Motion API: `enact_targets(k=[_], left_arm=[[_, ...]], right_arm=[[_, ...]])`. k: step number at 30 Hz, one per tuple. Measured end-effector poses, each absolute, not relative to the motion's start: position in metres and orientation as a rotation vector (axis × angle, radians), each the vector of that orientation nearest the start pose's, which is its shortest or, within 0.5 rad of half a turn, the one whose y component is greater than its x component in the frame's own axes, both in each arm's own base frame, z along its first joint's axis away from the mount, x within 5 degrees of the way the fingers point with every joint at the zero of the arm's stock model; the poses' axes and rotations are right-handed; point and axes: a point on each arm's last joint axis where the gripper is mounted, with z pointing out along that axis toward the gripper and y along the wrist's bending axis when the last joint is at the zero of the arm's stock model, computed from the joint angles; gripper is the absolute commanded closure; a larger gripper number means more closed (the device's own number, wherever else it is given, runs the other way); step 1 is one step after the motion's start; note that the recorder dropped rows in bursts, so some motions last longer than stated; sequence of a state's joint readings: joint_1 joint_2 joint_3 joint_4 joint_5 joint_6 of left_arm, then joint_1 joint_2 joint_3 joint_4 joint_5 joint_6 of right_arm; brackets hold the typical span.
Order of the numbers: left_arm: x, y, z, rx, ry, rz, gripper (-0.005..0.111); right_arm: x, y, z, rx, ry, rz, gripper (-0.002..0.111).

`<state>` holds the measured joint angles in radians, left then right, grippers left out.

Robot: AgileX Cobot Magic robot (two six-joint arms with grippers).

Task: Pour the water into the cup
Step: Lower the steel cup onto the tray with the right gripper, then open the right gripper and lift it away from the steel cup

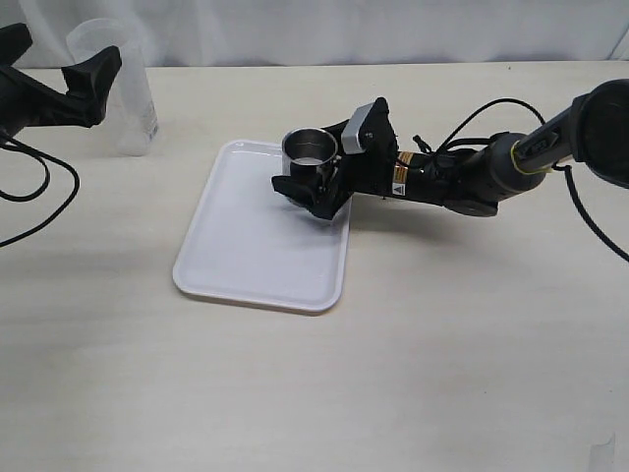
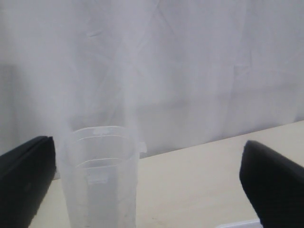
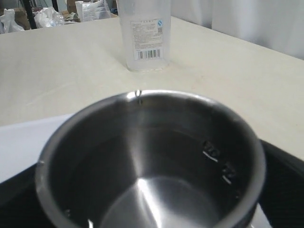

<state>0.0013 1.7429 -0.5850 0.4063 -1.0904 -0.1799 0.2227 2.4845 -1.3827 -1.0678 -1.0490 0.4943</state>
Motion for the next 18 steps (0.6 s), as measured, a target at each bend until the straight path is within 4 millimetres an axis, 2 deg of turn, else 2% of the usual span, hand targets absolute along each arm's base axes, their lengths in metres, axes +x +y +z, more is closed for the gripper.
enact_targets(k=[2,10,18], left_arm=[[0.311,-0.031,0.184,0.291,1.565,-0.27,0.008],[0.311,-0.031,0.184,0.291,1.565,-0.27,0.008],[0.311,-0.031,0.184,0.291,1.565,-0.27,0.008]], right_arm=[[0.428,0.168,0.045,-0.971,1.57,0.794,-0.001],[0.428,0.168,0.046,-0.971,1.563,0.797,-0.001],[0.432,0.169,0.083,-0.951,1.509,0.801,-0.001]])
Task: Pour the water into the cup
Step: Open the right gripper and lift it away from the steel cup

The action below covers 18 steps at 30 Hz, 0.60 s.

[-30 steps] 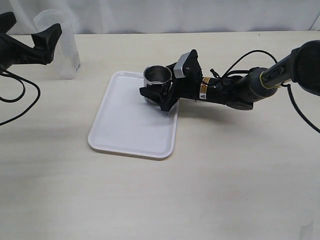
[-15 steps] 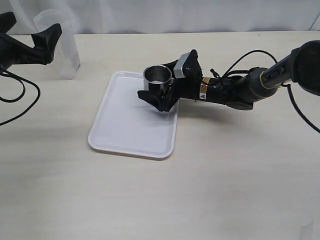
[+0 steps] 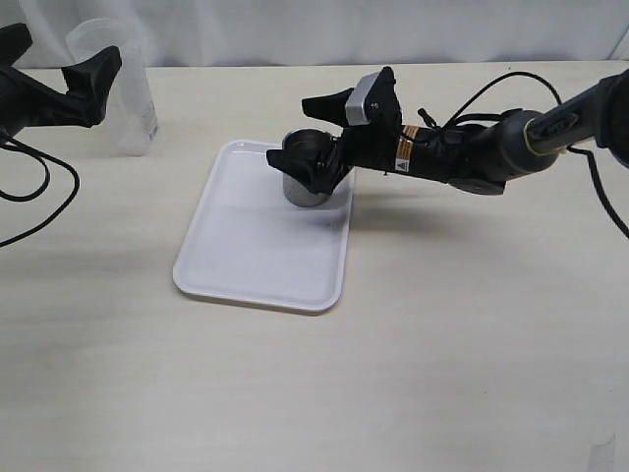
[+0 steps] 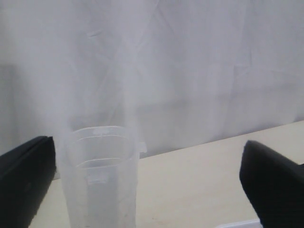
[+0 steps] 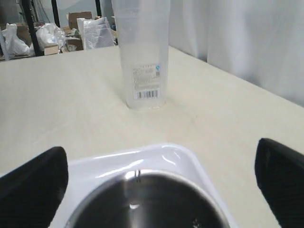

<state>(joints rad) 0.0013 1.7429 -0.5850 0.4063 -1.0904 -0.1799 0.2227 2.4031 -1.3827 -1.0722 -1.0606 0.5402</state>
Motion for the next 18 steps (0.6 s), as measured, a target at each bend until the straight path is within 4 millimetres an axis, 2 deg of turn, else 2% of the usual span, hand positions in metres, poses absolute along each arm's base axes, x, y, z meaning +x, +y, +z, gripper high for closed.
enact_targets(k=[6,9,13,14,18], left_arm=[[0.311,-0.031,0.184,0.291,1.565,-0.27,0.008],[0.311,-0.031,0.184,0.291,1.565,-0.27,0.008],[0.311,-0.031,0.184,0.291,1.565,-0.27,0.008],[0.311,-0.031,0.184,0.291,1.565,-0.27,0.008],[0.311,-0.031,0.184,0.291,1.565,-0.27,0.008]], right_arm=[[0.432,0.166,0.107,-0.994,1.468,0.791,-0.001],[0.436,0.155,0.124,-0.941,1.482,0.808,-0.001],[0.437,0.142,0.154,-0.852,1.488,0.89,-0.001],[0.434,0.134,0.17,-0.866,1.47,0.916,-0.001],[0.423,0.116,0.204,-0.97,1.414,0.941,-0.001]])
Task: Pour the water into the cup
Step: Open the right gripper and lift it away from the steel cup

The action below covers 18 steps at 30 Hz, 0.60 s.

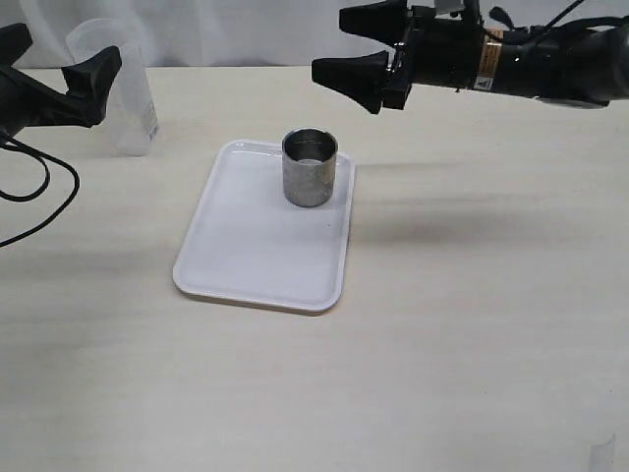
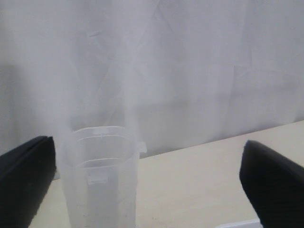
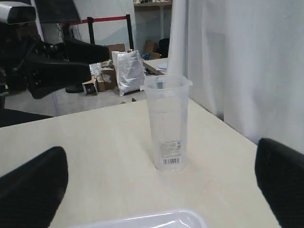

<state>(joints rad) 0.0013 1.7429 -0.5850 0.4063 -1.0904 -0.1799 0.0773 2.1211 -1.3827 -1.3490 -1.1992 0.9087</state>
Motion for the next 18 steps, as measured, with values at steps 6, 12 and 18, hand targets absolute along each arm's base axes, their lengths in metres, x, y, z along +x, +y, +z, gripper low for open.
enact_targets(k=[6,12,18], left_arm=[[0.309,-0.036,0.184,0.347,1.546,-0.294,0.008],[0.306,-0.042,0.186,0.401,1.514,-0.356,0.008],[0.304,-0.041,0.197,0.401,1.522,-0.336,0.008]], right_arm=[[0.415,0.093,0.226,-0.997,1.488,0.955,-0.001],[0.4,0.09,0.249,-1.107,1.534,0.934,-0.001],[0.387,0.089,0.275,-1.151,1.545,0.909,-0.001]])
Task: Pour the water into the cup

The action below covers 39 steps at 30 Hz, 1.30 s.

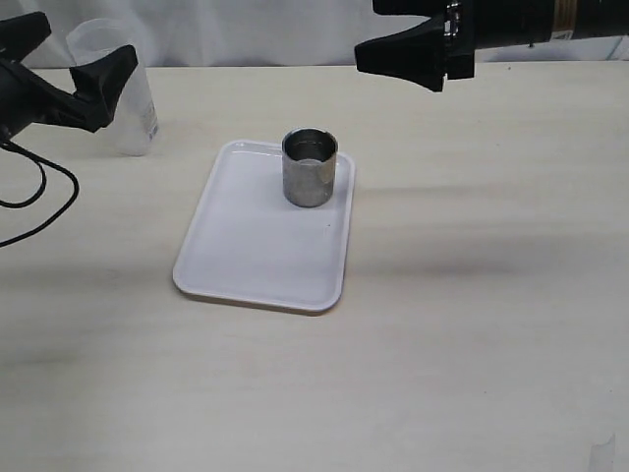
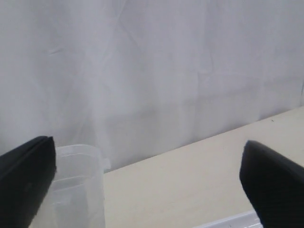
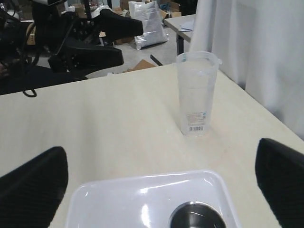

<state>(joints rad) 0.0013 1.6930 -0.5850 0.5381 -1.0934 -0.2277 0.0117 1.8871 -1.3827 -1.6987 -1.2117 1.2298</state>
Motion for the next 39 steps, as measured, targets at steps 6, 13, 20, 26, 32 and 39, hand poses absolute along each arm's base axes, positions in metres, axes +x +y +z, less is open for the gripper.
enact_targets(k=[6,13,20,26,32,39], left_arm=[[0.287,-0.034,0.232,0.361,1.621,-0.261,0.008],[0.24,-0.027,0.279,0.303,1.653,-0.184,0.008],[0.187,-0.027,0.303,0.288,1.505,-0.174,0.008],[0.152,-0.022,0.318,0.239,1.437,-0.133,0.008],[0.124,-0.02,0.32,0.217,1.373,-0.115,0.008],[0.102,-0.016,0.323,0.181,1.333,-0.08,0.008]], right_arm=[[0.361,0.089,0.293,-1.138,1.503,0.897,-0.001],[0.319,0.089,0.332,-1.122,1.42,0.856,-0.001],[0.284,0.088,0.353,-1.128,1.376,0.825,-0.001],[0.258,0.088,0.372,-1.125,1.336,0.805,-0.001],[0.233,0.088,0.385,-1.131,1.296,0.778,-0.001],[0.208,0.088,0.401,-1.134,1.23,0.741,-0.001]])
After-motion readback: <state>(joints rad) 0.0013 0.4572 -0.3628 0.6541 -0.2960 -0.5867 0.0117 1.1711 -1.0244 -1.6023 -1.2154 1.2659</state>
